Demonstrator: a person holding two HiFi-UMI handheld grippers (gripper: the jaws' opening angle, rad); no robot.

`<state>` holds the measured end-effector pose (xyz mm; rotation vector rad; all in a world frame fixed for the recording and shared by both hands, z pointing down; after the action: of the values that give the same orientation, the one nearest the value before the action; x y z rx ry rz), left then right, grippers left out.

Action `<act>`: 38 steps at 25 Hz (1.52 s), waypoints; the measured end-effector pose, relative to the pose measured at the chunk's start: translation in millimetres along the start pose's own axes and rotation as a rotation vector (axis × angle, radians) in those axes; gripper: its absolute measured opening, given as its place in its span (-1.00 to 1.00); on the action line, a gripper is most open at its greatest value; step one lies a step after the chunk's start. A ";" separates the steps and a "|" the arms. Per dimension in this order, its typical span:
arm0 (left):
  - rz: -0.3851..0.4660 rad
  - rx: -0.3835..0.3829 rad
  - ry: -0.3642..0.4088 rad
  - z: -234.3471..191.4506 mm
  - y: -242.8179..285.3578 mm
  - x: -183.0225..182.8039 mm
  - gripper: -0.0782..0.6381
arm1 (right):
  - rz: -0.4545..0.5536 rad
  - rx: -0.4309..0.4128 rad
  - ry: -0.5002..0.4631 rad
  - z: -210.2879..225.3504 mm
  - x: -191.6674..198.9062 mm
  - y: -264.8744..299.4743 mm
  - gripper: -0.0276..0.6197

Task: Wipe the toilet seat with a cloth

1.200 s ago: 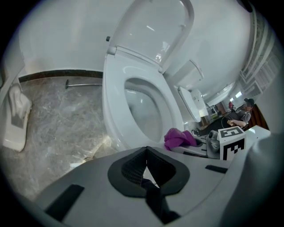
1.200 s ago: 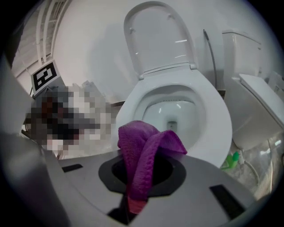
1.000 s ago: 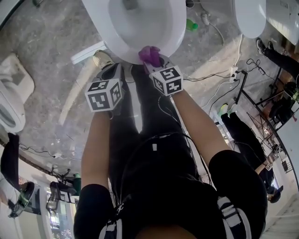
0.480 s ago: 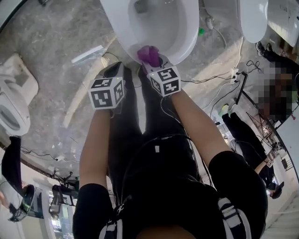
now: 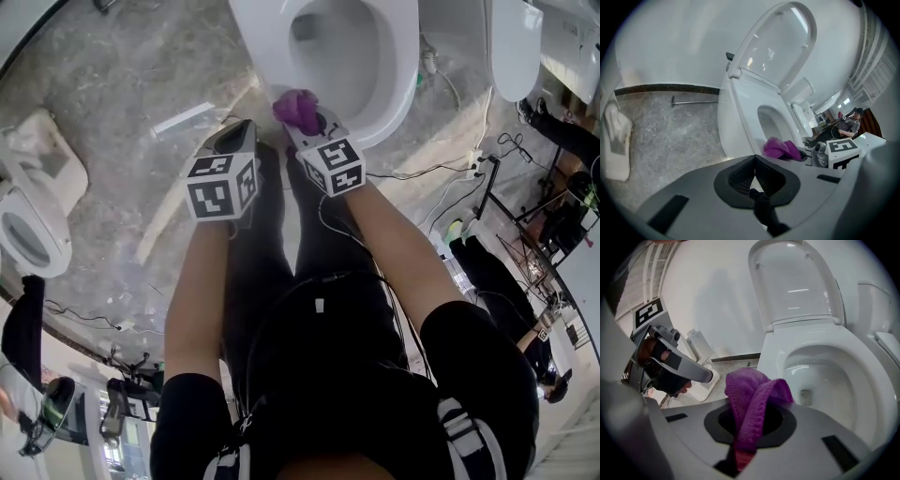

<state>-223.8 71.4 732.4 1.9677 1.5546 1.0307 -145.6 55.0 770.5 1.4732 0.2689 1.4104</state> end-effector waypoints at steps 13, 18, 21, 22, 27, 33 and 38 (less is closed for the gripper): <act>0.034 -0.044 -0.080 3.1 6.6 -11.0 -0.76 | 0.064 -0.162 -0.256 4.6 -49.0 30.7 -0.76; 0.057 -0.072 -0.123 5.1 10.8 -18.6 -0.76 | 0.078 -0.250 -0.399 14.7 -73.4 49.3 -0.77; 0.071 -0.085 -0.148 5.3 12.7 -25.9 -0.76 | 0.081 -0.248 -0.435 23.7 -95.6 63.1 -0.77; 0.077 -0.089 -0.156 5.3 13.0 -29.0 -0.76 | 0.082 -0.249 -0.455 25.8 -102.8 67.9 -0.76; 0.101 -0.107 -0.182 5.0 15.9 -43.6 -0.76 | 0.105 -0.283 -0.573 30.4 -131.6 89.3 -0.76; 0.125 -0.127 -0.211 -4.2 14.1 -55.2 -0.76 | 0.101 -0.299 -0.676 29.0 -169.6 113.9 -0.76; 0.141 -0.137 -0.230 -8.4 11.5 -60.0 -0.76 | 0.077 -0.296 -0.779 23.8 -200.6 136.7 -0.76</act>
<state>-228.7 10.1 728.7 2.0420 1.2072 0.9014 -247.0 -166.5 759.0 1.6660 -0.4682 0.7945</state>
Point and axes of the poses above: the fingertips, and each gripper's own axes: y forward along the fingers, z to its right, x out of its underside, the point moved 1 cm from there along -y, backward along the fingers, and after that the axes turned 9 degrees about x, right-handed, at the moved point
